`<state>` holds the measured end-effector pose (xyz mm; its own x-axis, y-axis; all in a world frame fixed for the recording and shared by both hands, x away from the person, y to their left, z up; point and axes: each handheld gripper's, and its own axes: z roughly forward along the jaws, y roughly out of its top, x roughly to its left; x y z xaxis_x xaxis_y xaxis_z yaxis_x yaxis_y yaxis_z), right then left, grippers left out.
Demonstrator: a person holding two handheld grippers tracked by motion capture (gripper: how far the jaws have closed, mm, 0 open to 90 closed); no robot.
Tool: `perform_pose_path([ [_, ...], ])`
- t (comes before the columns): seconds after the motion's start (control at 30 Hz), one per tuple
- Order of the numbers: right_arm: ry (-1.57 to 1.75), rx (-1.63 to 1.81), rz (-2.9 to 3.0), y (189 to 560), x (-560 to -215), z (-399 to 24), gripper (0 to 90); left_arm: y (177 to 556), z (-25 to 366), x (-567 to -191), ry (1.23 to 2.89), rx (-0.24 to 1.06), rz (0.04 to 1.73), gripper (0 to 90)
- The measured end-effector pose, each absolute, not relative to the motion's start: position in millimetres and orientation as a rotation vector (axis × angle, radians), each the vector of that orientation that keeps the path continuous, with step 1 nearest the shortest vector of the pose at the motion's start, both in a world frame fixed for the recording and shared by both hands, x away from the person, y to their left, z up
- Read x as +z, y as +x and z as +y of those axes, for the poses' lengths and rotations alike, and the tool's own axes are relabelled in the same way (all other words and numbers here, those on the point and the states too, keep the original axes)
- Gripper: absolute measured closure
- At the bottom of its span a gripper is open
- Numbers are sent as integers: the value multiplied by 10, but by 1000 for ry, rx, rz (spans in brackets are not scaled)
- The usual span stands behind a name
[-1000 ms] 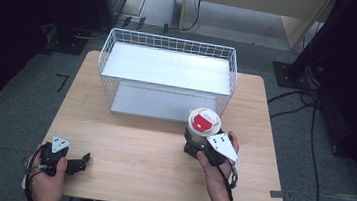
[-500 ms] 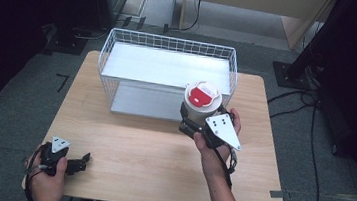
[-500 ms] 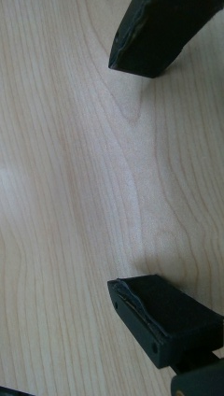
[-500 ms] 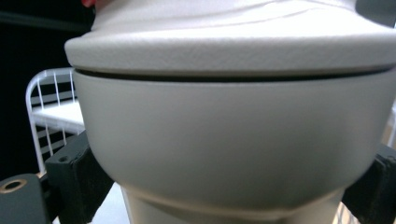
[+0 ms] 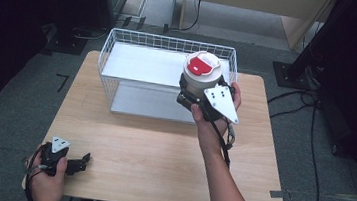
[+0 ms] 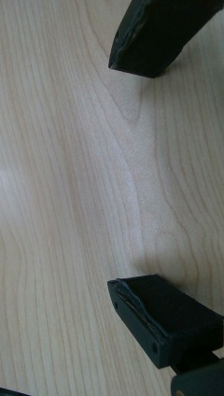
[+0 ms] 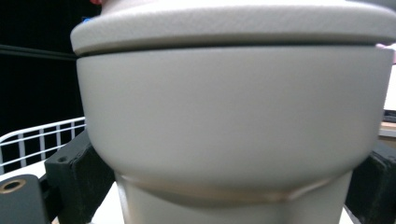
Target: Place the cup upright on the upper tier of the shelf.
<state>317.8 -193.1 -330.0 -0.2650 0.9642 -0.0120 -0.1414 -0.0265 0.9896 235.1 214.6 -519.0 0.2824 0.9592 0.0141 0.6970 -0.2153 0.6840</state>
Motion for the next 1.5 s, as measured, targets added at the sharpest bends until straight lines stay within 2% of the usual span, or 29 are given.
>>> perform_pose_path([
  [0.43, 1022, 1426, 1285, 3849, -3192, -1858, 55, 2350, 2145, -5190, 1991, 597, 1479, 0],
  [0.77, 1079, 1415, 1289, 4141, -3167, -1814, 55, 2349, 2144, -5189, 1993, 595, 1475, 0],
  [1.4, 1077, 1400, 1351, 4065, -3217, -1839, 64, 2349, 2143, -5189, 1994, 594, 1474, 0],
  [1.5, 1078, 1408, 1367, 4051, -3202, -1863, 40, 2349, 2143, -5189, 1995, 594, 1474, 0],
])
